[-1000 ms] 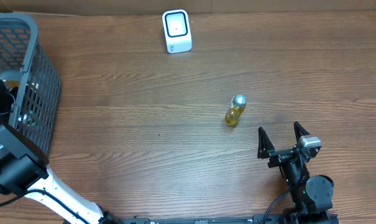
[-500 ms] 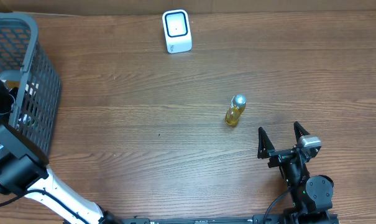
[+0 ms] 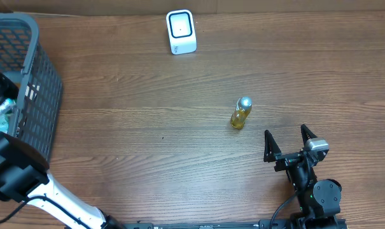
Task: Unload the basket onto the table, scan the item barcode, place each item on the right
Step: 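Lift the green-lidded jar out and carry it right toward the bottle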
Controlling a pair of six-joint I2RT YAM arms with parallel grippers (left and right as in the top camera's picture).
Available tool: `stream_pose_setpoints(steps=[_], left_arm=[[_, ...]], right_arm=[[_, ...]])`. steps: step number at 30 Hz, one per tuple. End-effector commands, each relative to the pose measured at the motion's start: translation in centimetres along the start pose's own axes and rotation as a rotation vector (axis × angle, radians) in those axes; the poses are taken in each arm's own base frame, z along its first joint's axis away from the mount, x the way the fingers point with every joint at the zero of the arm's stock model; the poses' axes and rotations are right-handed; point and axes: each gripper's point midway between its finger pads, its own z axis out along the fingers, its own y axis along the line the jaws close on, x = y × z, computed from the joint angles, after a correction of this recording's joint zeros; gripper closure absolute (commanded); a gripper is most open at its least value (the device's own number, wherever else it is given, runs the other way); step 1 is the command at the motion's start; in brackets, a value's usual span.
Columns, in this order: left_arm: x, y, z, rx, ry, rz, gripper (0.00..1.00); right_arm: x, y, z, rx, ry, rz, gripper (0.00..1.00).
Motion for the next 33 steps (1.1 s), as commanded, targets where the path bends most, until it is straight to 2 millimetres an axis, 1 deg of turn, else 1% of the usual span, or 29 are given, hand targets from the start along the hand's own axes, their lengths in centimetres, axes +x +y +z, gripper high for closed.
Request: stream_pose_setpoints(steps=[1, 3, 5, 8, 11, 14, 16, 18, 21, 24, 28, 33], left_arm=[[-0.5, -3.1, -7.7, 0.16, -0.16, 0.008, 0.49], [0.0, -4.6, -10.2, 0.24, -0.199, 0.028, 0.48], [0.5, -5.5, -12.9, 0.29, -0.254, 0.05, 0.48], [1.3, -5.9, -17.0, 0.313, -0.353, 0.06, 0.48], [2.7, -6.5, -20.8, 0.356, -0.427, 0.058, 0.47], [4.7, -7.5, -23.6, 0.401, -0.467, 0.061, 0.48], [6.0, -8.4, -24.8, 0.416, -0.485, 0.092, 0.48], [7.2, -9.3, -25.6, 0.427, -0.493, 0.123, 0.47], [8.8, -10.5, -25.8, 0.414, -0.487, 0.168, 0.46], [11.1, -12.3, -24.7, 0.406, -0.413, 0.241, 0.47], [14.7, -14.2, -21.4, 0.313, -0.272, 0.371, 0.49], [18.8, -16.6, -16.8, 0.188, -0.149, 0.515, 0.5]], right_arm=[[0.3, 0.1, 0.0, -0.007, 0.0, 0.0, 0.0], [0.3, 0.1, 0.0, -0.007, 0.0, 0.0, 0.0], [0.3, 0.1, 0.0, -0.007, 0.0, 0.0, 0.0], [0.3, 0.1, 0.0, -0.007, 0.0, 0.0, 0.0], [0.3, 0.1, 0.0, -0.007, 0.0, 0.0, 0.0], [0.3, 0.1, 0.0, -0.007, 0.0, 0.0, 0.0], [0.3, 0.1, 0.0, -0.007, 0.0, 0.0, 0.0], [0.3, 0.1, 0.0, -0.007, 0.0, 0.0, 0.0], [0.3, 0.1, 0.0, -0.007, 0.0, 0.0, 0.0], [0.2, 0.1, 0.0, -0.007, -0.001, 0.0, 0.0], [0.3, 0.1, 0.0, -0.007, 0.0, 0.0, 0.0], [0.3, 0.1, 0.0, -0.007, 0.0, 0.0, 0.0]])
